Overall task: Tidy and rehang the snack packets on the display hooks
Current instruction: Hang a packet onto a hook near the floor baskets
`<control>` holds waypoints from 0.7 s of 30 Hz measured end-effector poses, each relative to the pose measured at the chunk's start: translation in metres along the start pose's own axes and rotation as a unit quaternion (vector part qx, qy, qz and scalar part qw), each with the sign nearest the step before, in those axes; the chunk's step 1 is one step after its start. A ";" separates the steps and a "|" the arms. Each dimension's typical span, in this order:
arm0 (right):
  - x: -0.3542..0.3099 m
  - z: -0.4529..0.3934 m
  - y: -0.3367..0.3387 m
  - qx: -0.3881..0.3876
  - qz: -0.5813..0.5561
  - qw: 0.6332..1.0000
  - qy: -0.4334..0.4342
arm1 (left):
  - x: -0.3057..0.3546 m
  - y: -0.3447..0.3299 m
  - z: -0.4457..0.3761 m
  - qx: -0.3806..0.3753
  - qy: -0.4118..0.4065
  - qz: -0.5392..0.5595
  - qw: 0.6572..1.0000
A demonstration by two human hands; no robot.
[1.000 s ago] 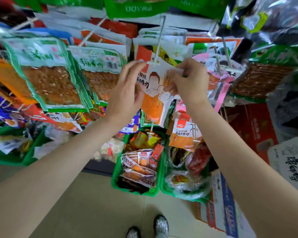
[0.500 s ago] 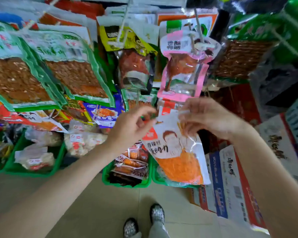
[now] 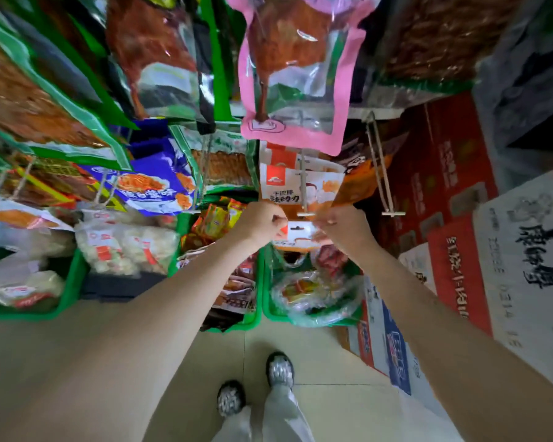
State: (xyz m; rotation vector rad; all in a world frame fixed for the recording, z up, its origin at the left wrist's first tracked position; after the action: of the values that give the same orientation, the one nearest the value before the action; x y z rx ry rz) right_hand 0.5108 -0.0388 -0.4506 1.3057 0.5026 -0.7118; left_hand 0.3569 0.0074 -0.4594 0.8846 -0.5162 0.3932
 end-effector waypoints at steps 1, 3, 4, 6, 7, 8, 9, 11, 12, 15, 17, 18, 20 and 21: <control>0.004 -0.007 -0.001 0.016 -0.004 1.000 0.000 | 0.002 0.001 -0.005 0.005 0.003 -0.001 1.000; 0.006 -0.018 0.001 0.047 -0.017 0.999 -0.002 | 0.006 0.004 -0.017 0.030 -0.005 0.005 1.000; 0.007 -0.022 0.002 0.056 -0.009 0.998 0.004 | 0.008 0.005 -0.022 0.041 -0.010 0.013 0.999; 0.008 -0.026 0.005 0.072 0.000 0.997 0.022 | 0.012 0.007 -0.025 0.048 -0.014 0.026 0.998; 0.009 -0.028 0.006 0.074 -0.004 0.997 0.026 | 0.013 0.008 -0.024 0.049 -0.018 0.032 0.998; 0.010 -0.029 0.006 0.069 -0.010 0.997 0.025 | 0.013 0.009 -0.023 0.050 -0.023 0.042 0.998; 0.011 -0.031 0.006 0.065 -0.022 0.997 0.022 | 0.013 0.009 -0.022 0.050 -0.027 0.050 0.997; 0.013 -0.036 0.005 0.058 -0.036 0.998 0.014 | 0.015 0.009 -0.021 0.051 -0.031 0.046 0.997; 0.012 -0.039 0.005 0.057 -0.023 0.998 0.010 | 0.016 0.009 -0.022 0.055 -0.033 0.031 0.997; 0.008 -0.047 0.007 0.097 0.005 0.995 -0.006 | 0.019 0.008 -0.027 0.035 -0.036 -0.040 0.998; 0.004 -0.051 0.007 0.117 0.010 0.993 -0.008 | 0.017 0.008 -0.024 0.020 -0.041 -0.080 0.996; 0.002 -0.054 0.006 0.123 0.003 0.992 -0.016 | 0.016 0.010 -0.020 0.027 -0.043 -0.093 0.994; 0.002 -0.060 0.005 0.137 -0.042 0.989 -0.047 | 0.009 0.014 -0.014 0.049 -0.037 -0.102 0.993; 0.003 -0.065 0.005 0.142 -0.070 0.986 -0.059 | 0.006 0.017 -0.012 0.059 -0.028 -0.101 0.993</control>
State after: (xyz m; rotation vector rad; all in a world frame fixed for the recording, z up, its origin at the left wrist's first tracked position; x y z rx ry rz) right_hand 0.5202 0.0242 -0.4630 1.4922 0.4088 -1.0006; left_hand 0.3556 0.0272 -0.4517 1.0546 -0.4534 0.2163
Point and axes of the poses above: each hand's wrist, its own z-axis away from the middle knuckle, its own y-axis out of the back of the hand, x = y × z, the point moved 2 cm from there along -z, towards the middle knuckle, and after that the axes turned 13 degrees about y, right-handed, at the moved point
